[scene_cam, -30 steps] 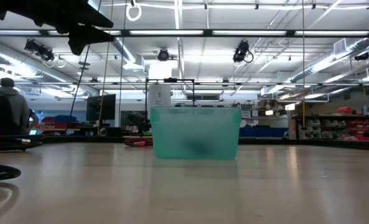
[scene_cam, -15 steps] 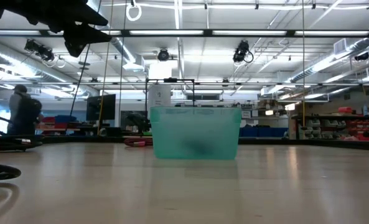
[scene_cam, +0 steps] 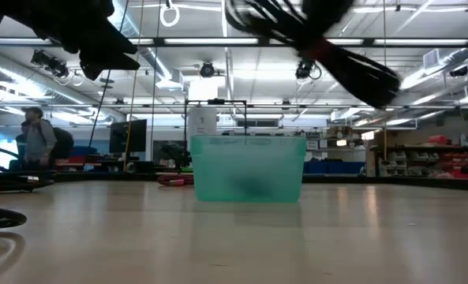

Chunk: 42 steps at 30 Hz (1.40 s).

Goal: Pick and place USB-C Cables
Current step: Put the bottom right black charger cable into the green bin

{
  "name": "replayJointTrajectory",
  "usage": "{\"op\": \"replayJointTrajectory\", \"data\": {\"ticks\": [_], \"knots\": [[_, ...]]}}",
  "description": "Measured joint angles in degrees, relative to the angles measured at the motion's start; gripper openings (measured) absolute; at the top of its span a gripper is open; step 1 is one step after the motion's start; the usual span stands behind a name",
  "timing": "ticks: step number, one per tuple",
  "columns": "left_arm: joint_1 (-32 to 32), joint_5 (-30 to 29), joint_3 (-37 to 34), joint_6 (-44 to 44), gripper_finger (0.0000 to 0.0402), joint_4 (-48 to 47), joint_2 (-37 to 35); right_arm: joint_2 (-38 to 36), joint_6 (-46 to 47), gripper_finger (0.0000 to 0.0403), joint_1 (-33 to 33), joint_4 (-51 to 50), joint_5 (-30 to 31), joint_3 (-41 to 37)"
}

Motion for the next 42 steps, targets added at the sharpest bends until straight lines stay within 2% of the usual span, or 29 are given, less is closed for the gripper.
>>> {"op": "replayJointTrajectory", "data": {"ticks": [4,8,16,21,30,37,42], "knots": [[0.0,0.0,0.0,-0.3,0.0190,-0.9,0.3,0.0,-3.4,0.0055,-5.2,4.9,2.4,5.2],[0.0,0.0,0.0,-0.2,0.0190,-2.2,0.2,0.0,-5.0,0.0072,-9.9,7.4,-2.6,5.9],[0.0,0.0,0.0,-2.5,0.0190,-2.6,0.2,0.2,-0.5,0.0054,-17.2,8.4,-11.2,0.0],[0.0,0.0,0.0,-3.3,0.0190,-2.6,0.2,0.2,6.3,0.0054,-18.9,11.7,-12.4,-2.7],[0.0,0.0,0.0,-1.8,0.0190,-2.6,0.2,0.2,9.9,0.0070,-21.2,17.5,-15.3,-5.8],[0.0,0.0,0.0,-1.8,0.0190,-2.5,0.2,0.1,10.9,0.0056,-21.6,21.7,-15.3,-10.3],[0.1,0.0,0.0,-1.8,0.0190,-2.5,0.2,0.1,12.3,0.0060,-21.5,26.6,-18.3,-14.2]]}}
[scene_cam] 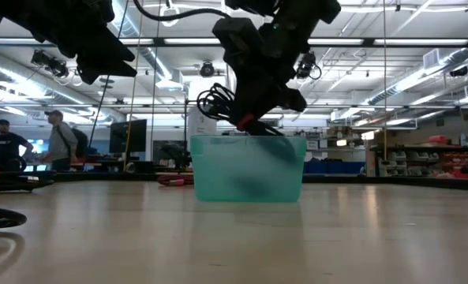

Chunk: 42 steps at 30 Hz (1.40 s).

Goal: Pick and place USB-C Cables
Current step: Put the bottom right black charger cable into the green bin

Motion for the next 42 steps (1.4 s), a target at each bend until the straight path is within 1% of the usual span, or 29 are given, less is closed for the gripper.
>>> {"op": "replayJointTrajectory", "data": {"ticks": [8,11,15,23,28,33,39,42], "knots": [[0.1,0.0,0.0,0.1,0.0190,0.1,0.0,0.0,0.2,0.0067,0.0,2.3,-0.8,-2.6],[0.1,0.0,0.0,0.1,0.0190,0.1,0.0,0.0,-1.0,0.0075,0.0,3.3,-0.7,-2.9],[0.1,0.0,0.0,0.1,0.0190,0.1,0.0,0.0,-1.4,0.0101,0.0,3.5,0.6,-2.9],[0.1,0.0,0.0,0.1,0.0190,0.1,0.0,0.0,-1.8,0.0164,0.1,3.5,0.8,-2.9],[0.1,0.0,0.0,0.1,0.0190,0.1,0.0,0.0,-2.9,0.0188,0.1,3.8,1.2,-2.9],[0.1,0.0,0.0,0.1,0.0190,0.1,0.0,0.0,-5.6,0.0192,0.1,7.9,2.1,-2.9],[0.1,0.0,0.0,0.1,0.0190,0.1,0.0,0.0,-14.1,0.0185,0.3,15.6,2.1,-2.9],[0.1,0.0,0.0,0.1,0.0190,0.1,0.0,0.0,-15.9,0.0181,0.7,17.5,1.8,-2.9]]}}
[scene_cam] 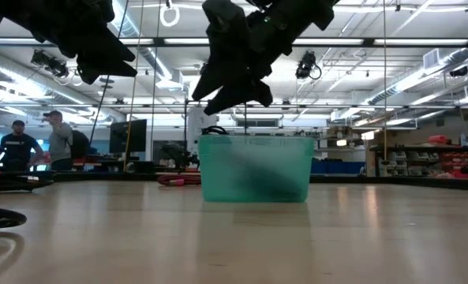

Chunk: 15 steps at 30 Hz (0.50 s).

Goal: Pick and place USB-C Cables
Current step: Put the bottom right black charger cable into the green bin

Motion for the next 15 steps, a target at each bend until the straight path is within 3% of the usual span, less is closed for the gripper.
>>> {"op": "replayJointTrajectory", "data": {"ticks": [7,12,15], "knots": [[0.0,0.0,0.0,0.0,0.0190,0.0,0.0,0.0,-2.5,0.0181,0.5,-0.6,0.2,0.0],[0.0,0.0,0.0,0.0,0.0190,0.0,0.0,0.0,-3.4,0.0179,0.5,-1.5,6.2,0.0],[0.0,0.0,0.0,0.1,0.0190,0.0,0.0,0.0,-3.4,0.0178,0.3,-1.1,6.6,-0.4]]}}
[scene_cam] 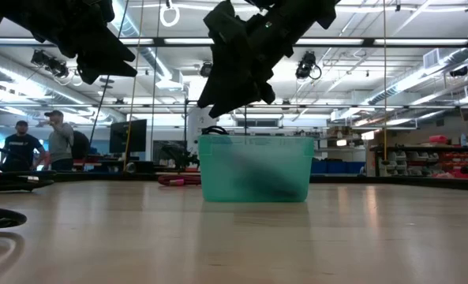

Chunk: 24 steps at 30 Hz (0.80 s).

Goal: Pick and place USB-C Cables
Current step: Put the bottom right black charger cable into the green bin, then adjust the green bin

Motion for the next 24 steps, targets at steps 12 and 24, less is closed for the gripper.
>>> {"op": "replayJointTrajectory", "data": {"ticks": [12,24], "knots": [[0.0,0.0,0.0,1.1,0.0190,0.0,0.0,0.0,-0.3,0.0178,-0.2,-0.2,13.8,-6.5],[0.0,0.0,0.0,1.1,0.0190,0.0,0.0,0.0,-9.3,0.0177,1.8,6.1,16.9,-4.3]]}}
